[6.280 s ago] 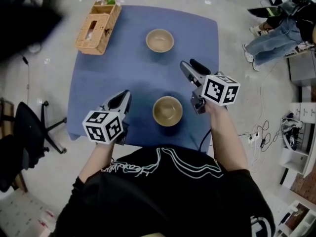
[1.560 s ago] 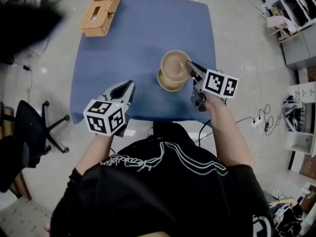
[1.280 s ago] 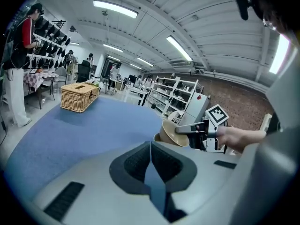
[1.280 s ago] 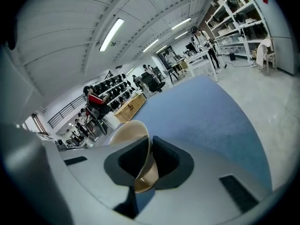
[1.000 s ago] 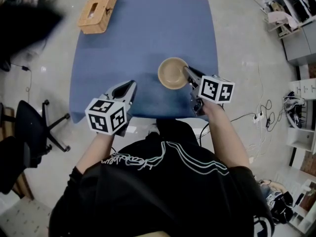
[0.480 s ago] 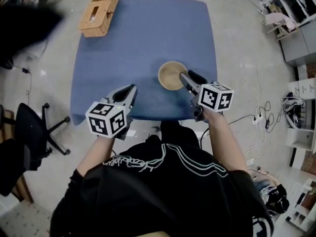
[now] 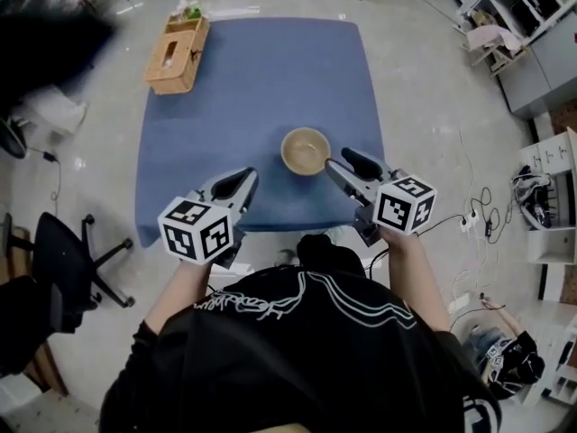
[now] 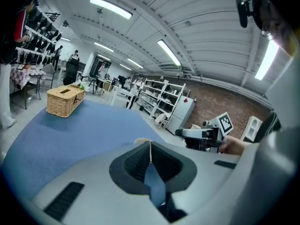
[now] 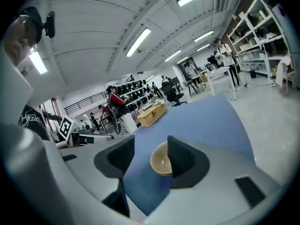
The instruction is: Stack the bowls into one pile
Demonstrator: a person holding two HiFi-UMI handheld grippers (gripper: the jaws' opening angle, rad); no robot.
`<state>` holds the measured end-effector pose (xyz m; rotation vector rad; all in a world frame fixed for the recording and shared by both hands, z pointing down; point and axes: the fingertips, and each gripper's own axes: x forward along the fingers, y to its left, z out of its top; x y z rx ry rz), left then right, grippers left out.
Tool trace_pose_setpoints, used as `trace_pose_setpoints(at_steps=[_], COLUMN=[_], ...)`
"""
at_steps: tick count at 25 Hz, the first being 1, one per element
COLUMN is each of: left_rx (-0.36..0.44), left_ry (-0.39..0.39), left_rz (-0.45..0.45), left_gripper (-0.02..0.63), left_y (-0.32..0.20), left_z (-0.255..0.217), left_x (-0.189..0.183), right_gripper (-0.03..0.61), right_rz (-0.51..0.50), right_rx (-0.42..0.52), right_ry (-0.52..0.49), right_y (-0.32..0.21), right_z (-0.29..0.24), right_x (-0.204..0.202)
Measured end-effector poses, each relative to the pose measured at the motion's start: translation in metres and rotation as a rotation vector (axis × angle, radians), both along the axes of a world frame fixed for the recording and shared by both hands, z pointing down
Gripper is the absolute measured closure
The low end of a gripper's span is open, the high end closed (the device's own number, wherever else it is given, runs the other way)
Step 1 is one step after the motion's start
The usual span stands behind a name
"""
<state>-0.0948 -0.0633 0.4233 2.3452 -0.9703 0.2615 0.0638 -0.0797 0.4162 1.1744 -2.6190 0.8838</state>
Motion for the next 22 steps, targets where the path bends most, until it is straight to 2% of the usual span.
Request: trace_pose_setpoints(at_steps=[3, 9, 12, 15, 18, 22], left_rx=[0.046, 0.144, 0.186, 0.219, 0.245, 0.259], left_ry=[0.022, 0.076, 0.082, 0.107, 0.136, 0.129], left_rz=[0.035, 0.068, 0.068, 0.093, 0.103, 0.106], left_gripper=[0.583, 0.583, 0.583, 0.583, 0.583, 0.583], left_y=[0.007, 0.018, 0.021, 0.029, 0.034, 0.036], left_z=[-0.024, -0.071, -0.082, -0.091, -0.098, -0.1], left_x=[0.008, 0.017, 0.02, 0.024, 0.024, 0.021], right_gripper=[0.362, 0.502, 0.539, 0.552, 0.552, 0.552], right_rz=[-0.018, -0.078, -0.137, -0.142, -0.141, -0.151], right_rx=[0.075, 0.228, 0.276, 0.285, 0.3, 0.306], right_ry=[-0.043, -0.148, -0.181, -0.229, -0.225, -0.238], right_y=[0.014, 0.04, 0.052, 0.058, 0.06, 0.057], right_z=[-0.033, -0.082, -0.089, -0.091, -0.088, -0.086], right_x=[-0.001, -0.005, -0.011, -0.012, -0.013, -0.022])
